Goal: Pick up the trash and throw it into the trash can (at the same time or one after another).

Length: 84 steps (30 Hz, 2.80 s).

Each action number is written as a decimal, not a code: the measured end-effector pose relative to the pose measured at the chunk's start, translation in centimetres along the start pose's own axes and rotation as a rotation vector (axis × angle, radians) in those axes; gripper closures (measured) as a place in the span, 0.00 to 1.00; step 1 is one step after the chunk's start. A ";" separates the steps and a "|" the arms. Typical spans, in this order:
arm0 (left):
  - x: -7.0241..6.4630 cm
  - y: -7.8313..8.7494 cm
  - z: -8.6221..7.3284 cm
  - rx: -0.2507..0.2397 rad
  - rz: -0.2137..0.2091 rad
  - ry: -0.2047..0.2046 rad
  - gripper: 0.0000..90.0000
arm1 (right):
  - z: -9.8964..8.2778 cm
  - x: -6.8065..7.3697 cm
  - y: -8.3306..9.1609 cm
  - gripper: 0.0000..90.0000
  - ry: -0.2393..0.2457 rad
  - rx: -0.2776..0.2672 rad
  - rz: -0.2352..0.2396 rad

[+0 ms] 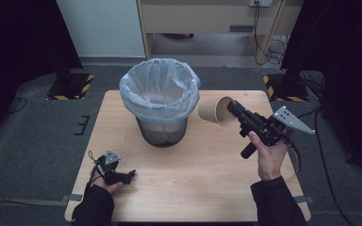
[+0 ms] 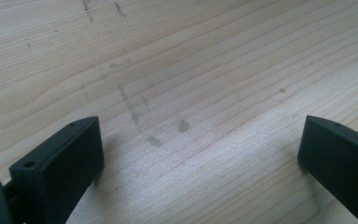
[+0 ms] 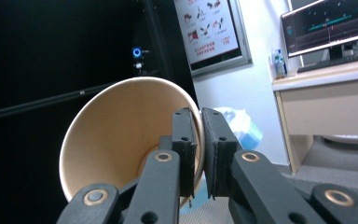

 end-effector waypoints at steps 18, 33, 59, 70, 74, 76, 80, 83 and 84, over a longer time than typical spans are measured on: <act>0.0 0.0 0.0 0.000 0.000 0.000 0.00 | 4.3 0.6 -3.6 0.94 0.029 -0.082 -0.004; 0.0 0.0 0.0 -0.001 0.000 0.000 0.00 | 4.8 0.3 -9.0 0.94 0.034 -0.073 -0.030; 0.0 0.0 0.0 0.000 0.000 0.000 0.00 | -2.3 0.1 -13.6 0.38 0.106 0.148 0.017; 0.0 0.0 0.0 0.000 0.000 0.000 0.00 | -9.7 -2.1 -4.6 0.26 0.123 0.372 0.006; 0.0 0.0 0.0 -0.001 0.000 0.000 0.00 | -13.7 -3.9 -1.6 0.24 0.110 0.485 -0.026; 0.0 0.0 0.0 -0.001 0.000 0.000 0.00 | -15.5 -4.7 -0.3 0.24 0.105 0.538 -0.042; 0.0 0.0 0.0 -0.001 0.000 0.000 0.00 | -19.1 -6.1 2.2 0.24 0.072 0.626 -0.062; 0.0 0.0 0.0 -0.001 0.000 0.001 0.00 | -21.4 -7.2 3.9 0.23 0.086 0.730 -0.064; 0.0 0.0 0.0 -0.001 0.000 0.000 0.00 | -22.0 -7.6 4.4 0.23 0.087 0.755 -0.070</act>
Point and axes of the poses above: each handheld gripper's, and its own axes: y roughly backward along the jaws, z roughly out of its top, x roughly to its left, the point moved 6 cm from there along -y, roughly forward along the jaws, and after that the axes turned 15 degrees about y, right-handed, at the moved point
